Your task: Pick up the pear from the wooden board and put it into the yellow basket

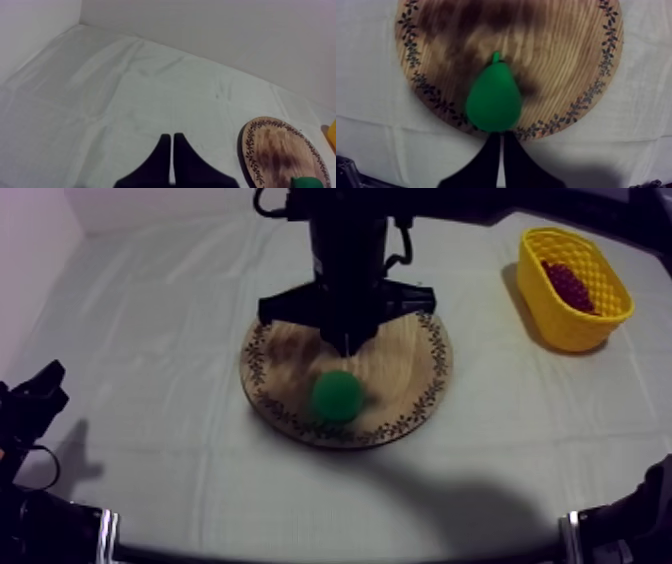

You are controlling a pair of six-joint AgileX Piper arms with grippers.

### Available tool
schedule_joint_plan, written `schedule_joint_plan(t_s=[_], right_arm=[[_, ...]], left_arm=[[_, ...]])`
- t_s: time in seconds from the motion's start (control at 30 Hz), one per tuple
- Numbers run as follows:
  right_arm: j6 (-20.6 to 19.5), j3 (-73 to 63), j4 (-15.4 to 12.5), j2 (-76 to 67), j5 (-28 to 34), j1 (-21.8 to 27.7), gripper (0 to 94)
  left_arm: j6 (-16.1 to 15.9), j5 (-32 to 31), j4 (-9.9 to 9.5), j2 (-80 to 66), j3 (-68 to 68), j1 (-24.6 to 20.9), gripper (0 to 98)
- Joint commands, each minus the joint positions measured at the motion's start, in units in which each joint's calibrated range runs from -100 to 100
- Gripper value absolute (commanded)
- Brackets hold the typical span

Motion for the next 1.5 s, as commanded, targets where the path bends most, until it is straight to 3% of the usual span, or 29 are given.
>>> schedule_joint_plan(t_s=[0.0, 0.27, 0.43, 0.87, 1.47], right_arm=[[0.3, -0.2, -0.2, 0.1, 0.1, -0.1, 13.5], [0.2, -0.6, -0.6, 0.3, 0.1, 0.2, 63.9], [-0.4, -0.2, -0.7, 0.5, 0.1, 0.5, 81.3], [-0.7, 3.7, -2.2, 1.3, -0.7, -0.2, 86.3], [3.2, 6.4, -5.3, 9.6, -12.8, 0.7, 80.8]], left_arm=[[0.0, 0.0, -0.02, 0.0, 0.0, 0.0, 0.1], [0.0, 0.0, -0.02, 0.0, 0.0, 0.0, 0.1], [0.0, 0.0, -0.02, 0.0, 0.0, 0.0, 0.1], [0.0, 0.0, -0.02, 0.0, 0.0, 0.0, 0.1], [0.0, 0.0, -0.02, 0.0, 0.0, 0.0, 0.1]])
